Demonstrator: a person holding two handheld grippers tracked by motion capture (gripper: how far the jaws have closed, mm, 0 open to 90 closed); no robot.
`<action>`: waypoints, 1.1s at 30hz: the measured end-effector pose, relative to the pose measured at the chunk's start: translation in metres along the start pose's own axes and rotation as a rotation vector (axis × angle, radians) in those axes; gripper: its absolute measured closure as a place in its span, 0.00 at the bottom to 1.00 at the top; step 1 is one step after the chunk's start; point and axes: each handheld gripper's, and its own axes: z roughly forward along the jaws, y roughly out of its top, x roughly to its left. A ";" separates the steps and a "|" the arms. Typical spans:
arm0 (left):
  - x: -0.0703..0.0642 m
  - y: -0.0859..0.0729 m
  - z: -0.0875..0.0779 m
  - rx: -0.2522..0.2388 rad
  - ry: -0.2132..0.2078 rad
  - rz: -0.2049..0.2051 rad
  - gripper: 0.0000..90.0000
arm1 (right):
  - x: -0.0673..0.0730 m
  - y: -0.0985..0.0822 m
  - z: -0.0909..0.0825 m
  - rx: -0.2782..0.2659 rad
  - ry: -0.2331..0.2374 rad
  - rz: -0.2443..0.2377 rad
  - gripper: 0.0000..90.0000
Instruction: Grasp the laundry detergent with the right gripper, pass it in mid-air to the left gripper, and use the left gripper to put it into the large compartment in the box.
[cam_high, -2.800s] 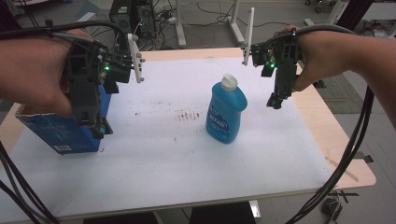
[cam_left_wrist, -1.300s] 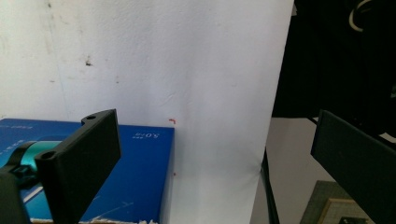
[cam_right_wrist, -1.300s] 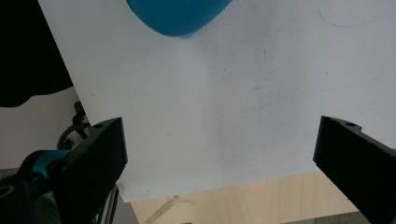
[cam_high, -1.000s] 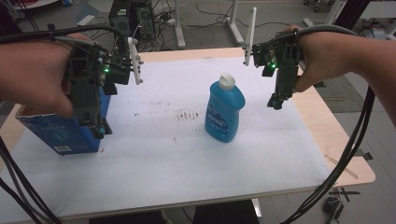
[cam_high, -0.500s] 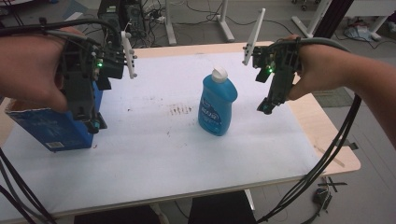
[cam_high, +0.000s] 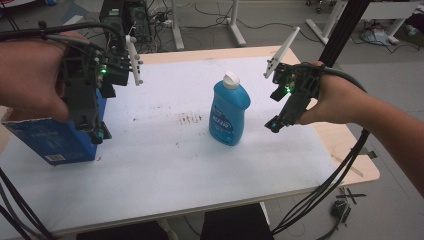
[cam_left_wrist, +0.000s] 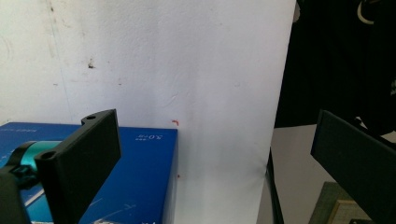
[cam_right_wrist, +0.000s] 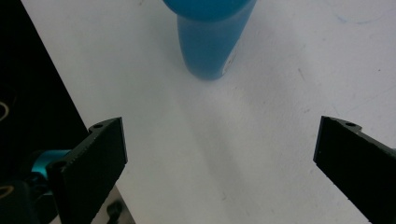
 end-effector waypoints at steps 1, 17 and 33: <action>0.000 0.000 0.000 0.000 0.000 0.003 0.02 | 0.000 -0.002 -0.001 -0.021 -0.006 0.015 0.02; 0.003 -0.002 0.000 -0.003 0.002 -0.005 0.02 | 0.010 -0.028 0.012 -0.171 -0.008 0.042 0.02; 0.003 -0.003 0.001 -0.002 0.004 0.006 0.02 | 0.017 -0.045 0.038 -0.439 -0.047 0.129 0.02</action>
